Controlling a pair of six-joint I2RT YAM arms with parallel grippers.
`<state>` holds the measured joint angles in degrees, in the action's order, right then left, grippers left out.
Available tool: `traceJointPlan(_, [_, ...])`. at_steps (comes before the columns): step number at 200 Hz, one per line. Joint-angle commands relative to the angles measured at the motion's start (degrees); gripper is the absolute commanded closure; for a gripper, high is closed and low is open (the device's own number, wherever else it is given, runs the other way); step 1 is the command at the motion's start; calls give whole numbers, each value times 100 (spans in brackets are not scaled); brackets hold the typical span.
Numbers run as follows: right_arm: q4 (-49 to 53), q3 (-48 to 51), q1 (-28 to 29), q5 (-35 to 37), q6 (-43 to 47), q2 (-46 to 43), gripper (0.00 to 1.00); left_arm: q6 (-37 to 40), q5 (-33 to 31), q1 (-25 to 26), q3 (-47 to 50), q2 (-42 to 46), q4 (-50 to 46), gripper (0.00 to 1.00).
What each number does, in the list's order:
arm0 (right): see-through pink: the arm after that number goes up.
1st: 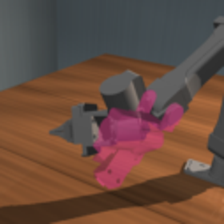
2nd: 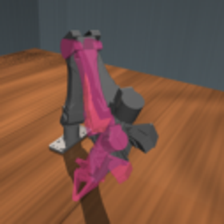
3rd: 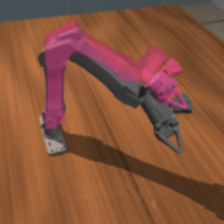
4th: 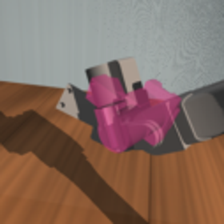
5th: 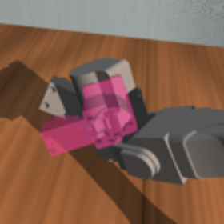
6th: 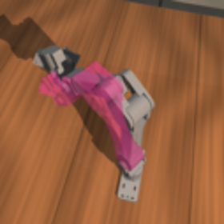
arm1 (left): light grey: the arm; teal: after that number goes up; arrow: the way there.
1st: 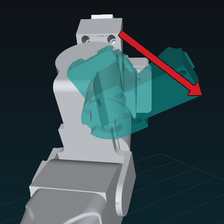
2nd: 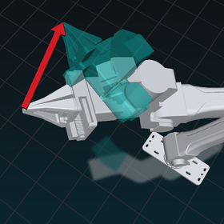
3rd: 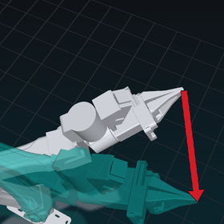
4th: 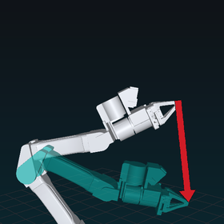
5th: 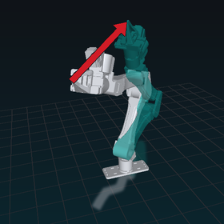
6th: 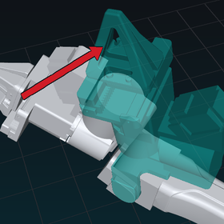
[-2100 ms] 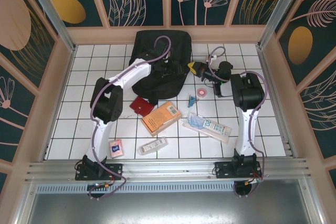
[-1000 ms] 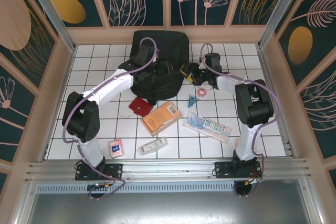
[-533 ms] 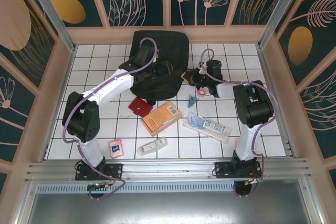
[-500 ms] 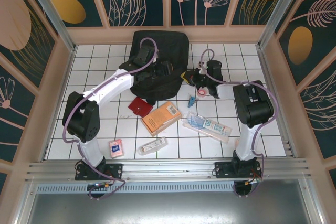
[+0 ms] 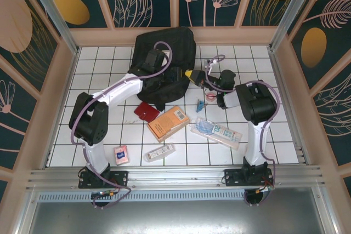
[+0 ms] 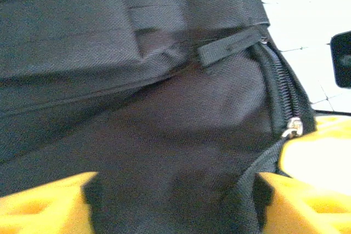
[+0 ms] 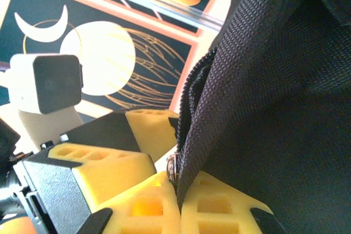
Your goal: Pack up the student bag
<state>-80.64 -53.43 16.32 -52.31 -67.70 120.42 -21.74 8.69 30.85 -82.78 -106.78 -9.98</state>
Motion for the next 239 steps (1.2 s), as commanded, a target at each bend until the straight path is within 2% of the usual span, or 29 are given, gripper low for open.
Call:
traceJointPlan(1, [-1461,-362,32,-600,-321,172,100,840,1643,-400,-283,-124,483,50])
traceJointPlan(11, [-1372,-467,55,-672,-331,211,100,619,2465,-598,-432,-316,559,48])
traceJointPlan(19, [-1320,-508,62,-695,-331,219,100,385,2884,-715,-471,-434,698,39])
traceJointPlan(31, [-1297,-532,61,-701,-357,216,100,84,3304,-822,-498,-538,885,34])
traceJointPlan(48, [-1236,-570,65,-710,-418,210,100,-382,3662,-836,-393,-580,1164,34])
traceJointPlan(75, [-1182,-586,84,-740,-497,198,100,-1195,3631,-844,-26,-486,1503,36])
traceJointPlan(110, [-1163,-520,101,-703,-507,202,100,-3046,4102,-860,992,-294,3363,38])
traceJointPlan(139, [-1277,-484,124,-636,-628,207,100,-2996,3545,-861,1441,26,3168,35])
traceJointPlan(181, [-1277,-518,216,-554,-695,230,100,-4727,3928,-861,2112,6,5377,38])
traceJointPlan(208, [-1290,-565,275,-526,-745,261,100,-5172,4027,-861,2194,-3,5864,40])
traceJointPlan(239, [-1251,-611,329,-488,-757,277,100,-5308,4030,-859,2288,52,6025,42])
